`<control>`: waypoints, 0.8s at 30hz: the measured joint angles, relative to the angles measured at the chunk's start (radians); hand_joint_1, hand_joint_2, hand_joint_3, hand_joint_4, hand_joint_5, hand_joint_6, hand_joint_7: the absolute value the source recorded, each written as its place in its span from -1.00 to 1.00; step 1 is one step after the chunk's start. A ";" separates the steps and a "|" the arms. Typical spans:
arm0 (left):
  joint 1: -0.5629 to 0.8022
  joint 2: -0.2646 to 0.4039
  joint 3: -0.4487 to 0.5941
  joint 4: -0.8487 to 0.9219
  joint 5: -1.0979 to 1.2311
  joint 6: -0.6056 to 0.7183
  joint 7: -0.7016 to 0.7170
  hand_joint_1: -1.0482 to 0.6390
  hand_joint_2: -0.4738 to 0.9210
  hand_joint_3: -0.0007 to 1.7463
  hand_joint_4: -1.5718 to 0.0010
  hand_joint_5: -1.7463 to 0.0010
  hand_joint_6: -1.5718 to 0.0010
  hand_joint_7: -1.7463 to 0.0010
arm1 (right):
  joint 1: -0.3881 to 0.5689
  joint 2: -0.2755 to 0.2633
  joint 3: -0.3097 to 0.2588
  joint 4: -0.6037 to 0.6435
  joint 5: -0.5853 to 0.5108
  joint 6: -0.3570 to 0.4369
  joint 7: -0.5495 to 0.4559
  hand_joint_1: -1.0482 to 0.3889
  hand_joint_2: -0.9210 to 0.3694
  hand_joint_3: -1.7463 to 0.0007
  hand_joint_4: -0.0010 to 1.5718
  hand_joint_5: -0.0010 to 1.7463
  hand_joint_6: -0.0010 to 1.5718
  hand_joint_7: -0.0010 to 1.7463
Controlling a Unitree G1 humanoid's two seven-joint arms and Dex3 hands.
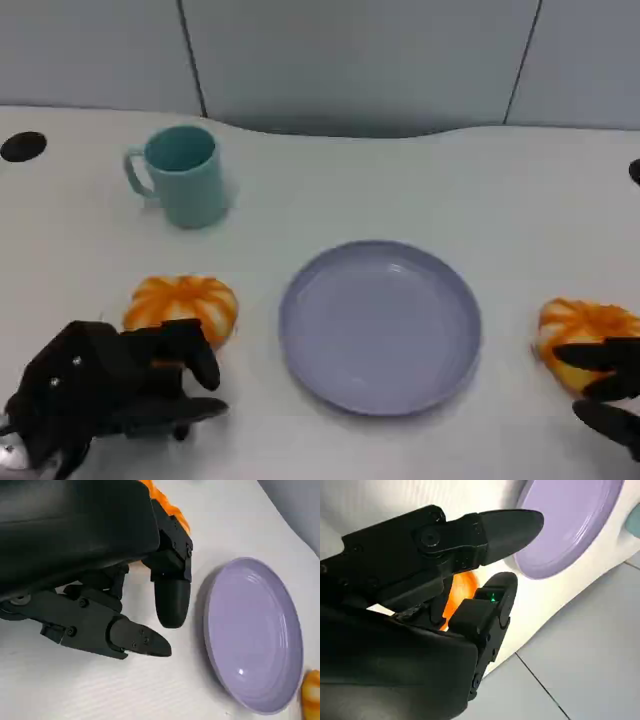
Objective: Grasp the bread from the table and place it into the plate.
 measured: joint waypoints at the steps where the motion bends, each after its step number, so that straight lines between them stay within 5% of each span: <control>1: 0.000 0.000 0.000 -0.002 0.000 0.000 0.000 -0.09 1.00 -0.87 0.12 -1.00 0.40 -1.00 | 0.000 0.001 0.000 0.000 0.000 0.001 0.000 0.09 -1.00 0.75 -0.03 -0.30 0.16 -1.00; 24: 0.000 0.001 0.000 -0.004 0.003 -0.011 0.000 -0.11 1.00 -0.87 0.10 -1.00 0.41 -1.00 | -0.002 0.001 0.000 -0.002 0.002 -0.001 0.000 0.09 -1.00 0.76 -0.03 -0.29 0.17 -0.99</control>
